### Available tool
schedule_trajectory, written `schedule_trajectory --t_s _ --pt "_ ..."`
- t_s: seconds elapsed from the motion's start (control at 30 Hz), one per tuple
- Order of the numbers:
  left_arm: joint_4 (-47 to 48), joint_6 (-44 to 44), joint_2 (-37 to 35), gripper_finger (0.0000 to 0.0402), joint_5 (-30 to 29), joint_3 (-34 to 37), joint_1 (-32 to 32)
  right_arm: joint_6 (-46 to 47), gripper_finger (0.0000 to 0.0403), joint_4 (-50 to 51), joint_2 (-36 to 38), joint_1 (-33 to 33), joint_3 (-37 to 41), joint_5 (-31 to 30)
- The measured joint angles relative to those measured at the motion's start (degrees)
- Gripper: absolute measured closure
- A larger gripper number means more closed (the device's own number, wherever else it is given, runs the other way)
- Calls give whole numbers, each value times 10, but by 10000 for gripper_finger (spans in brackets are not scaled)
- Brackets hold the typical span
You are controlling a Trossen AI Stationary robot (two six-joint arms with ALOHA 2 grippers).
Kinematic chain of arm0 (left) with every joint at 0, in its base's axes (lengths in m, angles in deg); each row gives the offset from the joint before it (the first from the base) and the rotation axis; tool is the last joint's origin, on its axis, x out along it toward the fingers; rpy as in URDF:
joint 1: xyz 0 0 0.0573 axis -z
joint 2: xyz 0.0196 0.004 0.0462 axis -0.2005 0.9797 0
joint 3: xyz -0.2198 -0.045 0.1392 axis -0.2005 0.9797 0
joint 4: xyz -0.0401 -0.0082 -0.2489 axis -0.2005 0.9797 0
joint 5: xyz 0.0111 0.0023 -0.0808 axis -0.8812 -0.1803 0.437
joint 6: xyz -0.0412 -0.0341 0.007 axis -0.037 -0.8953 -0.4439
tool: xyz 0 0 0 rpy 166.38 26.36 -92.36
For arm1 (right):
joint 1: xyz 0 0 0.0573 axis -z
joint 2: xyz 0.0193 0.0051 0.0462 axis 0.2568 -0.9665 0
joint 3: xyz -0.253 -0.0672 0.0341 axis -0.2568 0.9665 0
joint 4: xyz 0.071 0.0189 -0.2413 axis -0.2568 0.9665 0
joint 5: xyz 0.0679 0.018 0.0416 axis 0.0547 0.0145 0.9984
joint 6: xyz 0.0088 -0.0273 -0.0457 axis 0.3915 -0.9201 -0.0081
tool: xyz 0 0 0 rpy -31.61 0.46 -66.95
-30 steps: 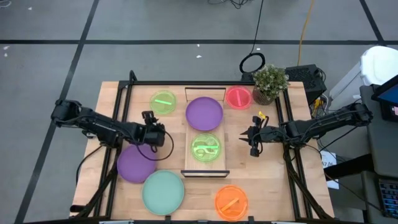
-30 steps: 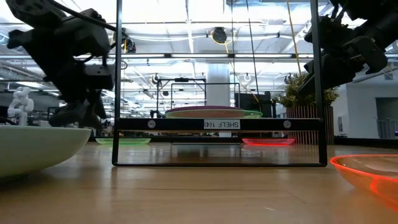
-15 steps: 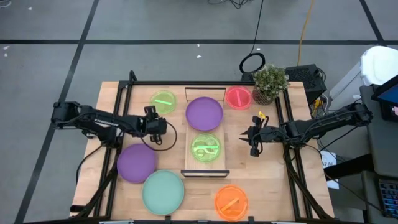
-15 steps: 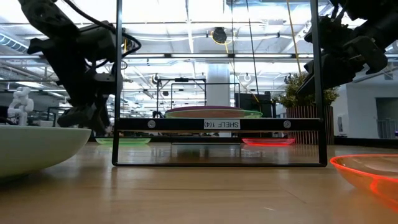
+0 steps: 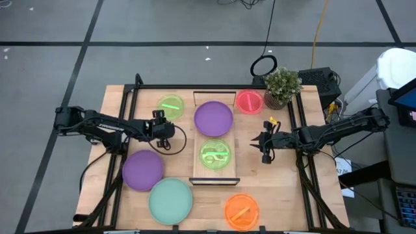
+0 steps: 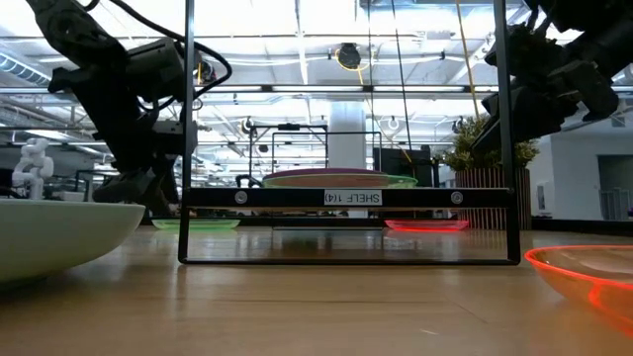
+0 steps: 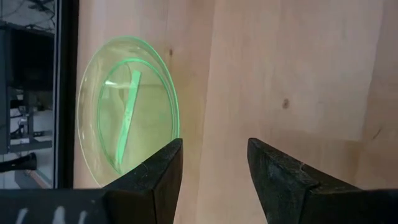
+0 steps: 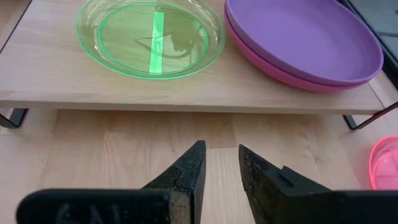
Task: Place and stack plates onto a shelf
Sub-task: Stack the green plate on top of the green plate on the shelf
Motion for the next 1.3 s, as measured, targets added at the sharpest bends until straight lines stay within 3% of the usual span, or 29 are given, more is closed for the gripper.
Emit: schedule_trajectory --t_s 0.83,1.3 --pt "-5 51 0 216 23 0 -39 -71 321 -25 0 16 0 -15" --pt "-145 155 0 216 22 72 -105 -68 321 -25 0 20 0 -15"
